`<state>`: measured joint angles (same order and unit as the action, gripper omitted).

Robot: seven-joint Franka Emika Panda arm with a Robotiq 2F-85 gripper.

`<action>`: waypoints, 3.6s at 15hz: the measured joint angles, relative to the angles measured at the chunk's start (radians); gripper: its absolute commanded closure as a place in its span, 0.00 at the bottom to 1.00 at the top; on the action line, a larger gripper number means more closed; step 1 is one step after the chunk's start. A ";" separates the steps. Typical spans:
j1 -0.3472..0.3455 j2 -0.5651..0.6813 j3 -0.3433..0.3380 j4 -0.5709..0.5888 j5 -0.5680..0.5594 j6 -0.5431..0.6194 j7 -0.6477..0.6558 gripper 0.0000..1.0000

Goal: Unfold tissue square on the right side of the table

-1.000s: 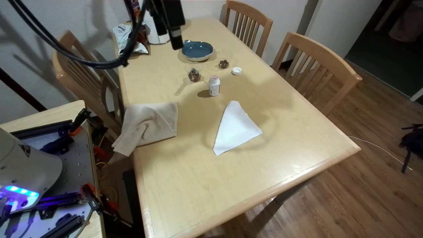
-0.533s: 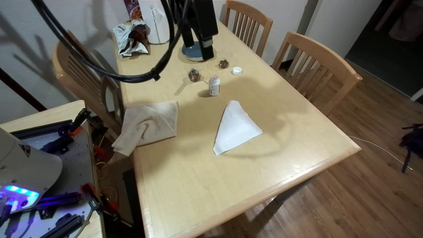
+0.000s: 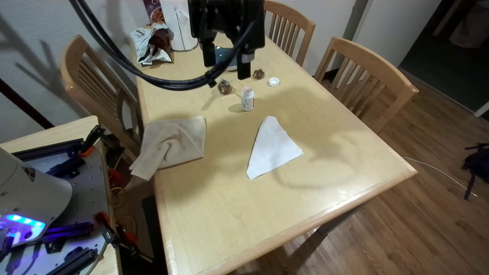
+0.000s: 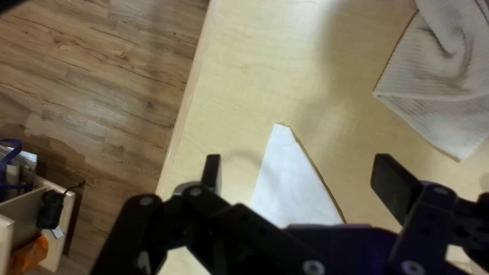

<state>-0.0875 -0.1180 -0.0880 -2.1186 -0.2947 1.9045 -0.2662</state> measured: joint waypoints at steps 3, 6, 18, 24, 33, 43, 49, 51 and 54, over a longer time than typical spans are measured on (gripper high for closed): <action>-0.001 0.052 -0.013 0.045 -0.021 -0.031 -0.041 0.00; 0.001 0.045 -0.010 0.043 -0.021 -0.031 -0.040 0.00; -0.070 0.185 -0.126 -0.140 -0.002 0.524 -0.493 0.00; -0.084 0.293 -0.104 -0.136 0.083 0.600 -0.677 0.00; -0.190 0.418 0.021 -0.102 0.299 0.870 -1.029 0.00; -0.287 0.613 0.257 0.136 0.481 0.834 -1.283 0.00; -0.159 0.622 0.151 0.193 0.406 0.690 -1.074 0.00; -0.128 0.639 0.134 0.248 0.396 0.600 -0.993 0.00; -0.109 0.670 0.114 0.342 0.394 0.480 -0.891 0.00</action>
<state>-0.1966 0.5519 0.0263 -1.7770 0.0989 2.3845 -1.1576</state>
